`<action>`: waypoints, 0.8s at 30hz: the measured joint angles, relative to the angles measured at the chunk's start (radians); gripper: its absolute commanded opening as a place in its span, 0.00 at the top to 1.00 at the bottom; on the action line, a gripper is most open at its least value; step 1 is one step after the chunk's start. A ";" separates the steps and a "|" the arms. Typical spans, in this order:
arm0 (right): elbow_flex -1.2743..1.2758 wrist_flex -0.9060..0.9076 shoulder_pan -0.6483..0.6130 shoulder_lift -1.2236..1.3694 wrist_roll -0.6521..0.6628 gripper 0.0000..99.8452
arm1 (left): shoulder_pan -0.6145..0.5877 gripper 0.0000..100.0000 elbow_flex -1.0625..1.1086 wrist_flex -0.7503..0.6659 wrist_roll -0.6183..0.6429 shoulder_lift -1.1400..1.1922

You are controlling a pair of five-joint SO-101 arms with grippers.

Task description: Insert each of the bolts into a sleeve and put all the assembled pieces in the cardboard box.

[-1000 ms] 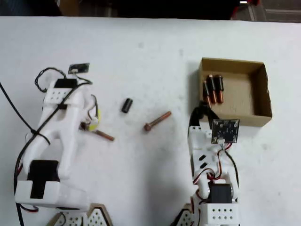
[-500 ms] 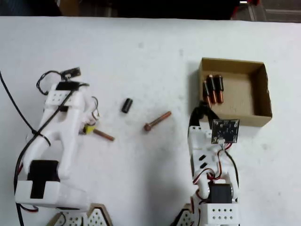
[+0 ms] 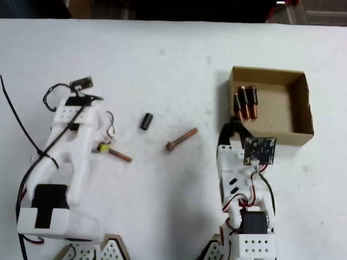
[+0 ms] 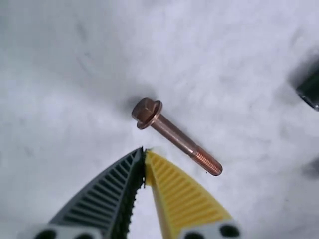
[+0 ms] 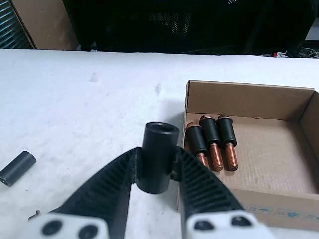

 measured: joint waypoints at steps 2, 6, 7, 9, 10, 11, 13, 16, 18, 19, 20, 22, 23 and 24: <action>0.000 0.000 0.000 0.000 0.000 0.98 | 0.000 0.97 0.000 0.000 0.000 0.000; 0.000 0.000 0.000 0.000 0.000 0.98 | 0.000 0.97 0.000 0.000 0.006 0.000; 0.000 0.000 0.000 0.000 0.000 0.98 | 0.000 0.97 0.000 0.000 0.018 0.000; 0.000 0.000 0.000 0.000 0.000 0.98 | 0.000 0.97 0.000 0.000 0.069 0.000; 0.000 0.000 0.000 0.000 0.000 0.98 | 0.000 0.97 0.000 0.000 0.098 0.000; 0.000 0.000 0.000 0.000 0.000 0.98 | 0.000 0.97 0.000 0.000 0.127 0.000; 0.000 0.000 0.000 0.000 0.000 0.98 | 0.000 0.97 0.000 0.000 0.166 0.000; 0.000 0.000 0.000 0.000 0.000 0.98 | 0.014 0.97 0.000 0.000 0.183 0.000; 0.000 0.000 0.000 0.000 0.000 0.98 | 0.028 0.97 0.000 0.000 0.186 0.000; 0.000 0.000 0.000 0.000 0.000 0.98 | 0.032 0.97 0.000 0.000 0.187 0.000; 0.000 0.000 0.000 0.000 0.000 0.98 | 0.037 0.97 0.000 0.000 0.189 0.000; 0.000 0.000 0.000 0.000 0.000 0.98 | 0.037 0.97 0.000 0.000 0.195 0.000; 0.000 0.000 0.000 0.000 0.000 0.98 | 0.037 0.97 0.000 0.000 0.207 0.000; 0.000 0.000 0.000 0.000 0.000 0.98 | 0.037 0.97 0.000 0.000 0.226 0.000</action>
